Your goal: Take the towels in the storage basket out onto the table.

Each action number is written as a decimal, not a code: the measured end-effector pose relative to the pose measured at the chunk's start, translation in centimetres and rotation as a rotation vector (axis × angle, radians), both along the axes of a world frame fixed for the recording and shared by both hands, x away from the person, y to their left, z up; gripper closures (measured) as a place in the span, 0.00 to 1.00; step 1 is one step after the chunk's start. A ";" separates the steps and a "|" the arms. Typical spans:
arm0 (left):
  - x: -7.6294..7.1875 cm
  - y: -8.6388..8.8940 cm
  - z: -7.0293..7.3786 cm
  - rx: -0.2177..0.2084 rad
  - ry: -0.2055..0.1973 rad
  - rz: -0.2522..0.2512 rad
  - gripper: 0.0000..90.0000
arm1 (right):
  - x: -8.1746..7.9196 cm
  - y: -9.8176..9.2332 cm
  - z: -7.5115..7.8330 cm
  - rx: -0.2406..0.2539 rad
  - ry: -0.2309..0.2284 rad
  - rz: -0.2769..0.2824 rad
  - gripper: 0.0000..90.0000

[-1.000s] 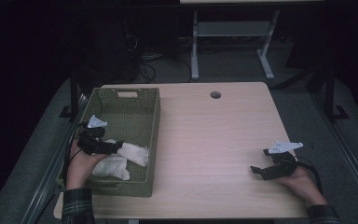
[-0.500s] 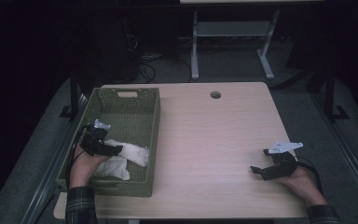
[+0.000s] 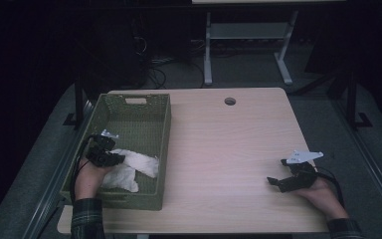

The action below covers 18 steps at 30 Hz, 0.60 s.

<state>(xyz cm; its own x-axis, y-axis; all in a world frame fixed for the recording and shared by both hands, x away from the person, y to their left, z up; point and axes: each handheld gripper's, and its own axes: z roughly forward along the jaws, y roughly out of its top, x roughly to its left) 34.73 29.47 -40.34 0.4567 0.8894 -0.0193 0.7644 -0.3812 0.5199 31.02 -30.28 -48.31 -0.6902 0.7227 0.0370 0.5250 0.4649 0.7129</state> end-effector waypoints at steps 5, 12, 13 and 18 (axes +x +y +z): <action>-0.4 0.6 1.2 -0.104 -0.077 -0.011 0.94 | 0.0 0.0 0.0 -0.002 -0.002 0.003 0.08; -1.2 1.3 2.7 -0.243 -0.166 -0.021 0.94 | 0.0 0.0 0.0 -0.001 -0.003 0.001 0.08; -1.5 1.6 3.4 -0.289 -0.197 -0.018 0.94 | 0.0 0.0 0.0 -0.001 -0.002 0.001 0.08; -2.2 1.8 5.1 -0.372 -0.262 -0.044 0.95 | 0.0 0.0 0.0 -0.002 -0.002 0.001 0.08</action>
<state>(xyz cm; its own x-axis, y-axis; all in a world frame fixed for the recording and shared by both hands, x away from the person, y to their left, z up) 32.49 31.26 -35.24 0.5255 0.8238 -0.2124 0.5760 -0.1608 0.8015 31.06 -30.30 -48.31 -0.6909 0.7222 0.0341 0.5228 0.4664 0.7135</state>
